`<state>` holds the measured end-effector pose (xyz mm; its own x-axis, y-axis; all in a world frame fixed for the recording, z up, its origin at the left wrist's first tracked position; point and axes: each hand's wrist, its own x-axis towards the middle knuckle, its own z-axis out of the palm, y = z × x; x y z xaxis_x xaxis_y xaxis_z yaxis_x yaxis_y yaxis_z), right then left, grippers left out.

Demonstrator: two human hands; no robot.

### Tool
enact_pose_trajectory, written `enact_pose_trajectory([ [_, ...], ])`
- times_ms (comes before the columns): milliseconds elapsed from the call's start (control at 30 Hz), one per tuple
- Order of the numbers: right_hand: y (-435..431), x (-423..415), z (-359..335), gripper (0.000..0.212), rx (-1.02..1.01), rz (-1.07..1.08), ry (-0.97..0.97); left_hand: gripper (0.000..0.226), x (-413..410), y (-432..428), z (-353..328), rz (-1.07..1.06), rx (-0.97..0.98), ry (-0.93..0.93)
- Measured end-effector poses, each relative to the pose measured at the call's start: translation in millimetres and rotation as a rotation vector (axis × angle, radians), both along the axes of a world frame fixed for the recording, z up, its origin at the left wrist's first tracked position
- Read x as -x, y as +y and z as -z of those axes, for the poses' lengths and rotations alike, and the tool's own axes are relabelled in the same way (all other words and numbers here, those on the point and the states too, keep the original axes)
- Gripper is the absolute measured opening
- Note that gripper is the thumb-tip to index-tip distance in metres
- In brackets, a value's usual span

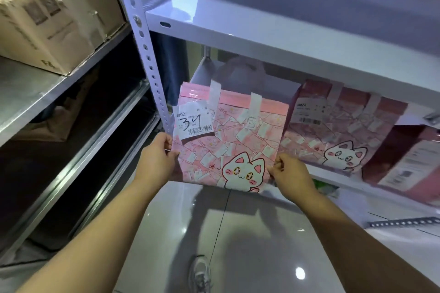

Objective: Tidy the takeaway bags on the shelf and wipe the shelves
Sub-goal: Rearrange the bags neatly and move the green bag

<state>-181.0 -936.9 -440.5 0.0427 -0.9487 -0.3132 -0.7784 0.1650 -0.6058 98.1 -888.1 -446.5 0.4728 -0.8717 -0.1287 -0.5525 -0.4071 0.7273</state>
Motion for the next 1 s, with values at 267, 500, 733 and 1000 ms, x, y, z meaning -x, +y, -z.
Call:
enact_pose_trajectory([
  [267, 82.7, 26.6, -42.4, 0.012, 0.034, -0.096, -0.029, 0.016, 25.7, 106.7, -38.7, -0.069, 0.072, 0.049],
  [500, 135.8, 72.5, -93.5, 0.014, 0.233, -0.129, -0.049, 0.017, 52.0, 163.5, -85.7, -0.001, 0.2, 0.024],
  [733, 151.9, 115.4, -161.3, 0.013, 0.457, -0.071, -0.125, 0.019, 94.0, 169.0, -167.0, 0.093, 0.422, 0.039],
  [1000, 136.2, 143.7, -244.3, 0.014, 0.711, 0.063, -0.225, 0.021, 121.3, 127.4, -245.0, 0.196, 0.573, 0.058],
])
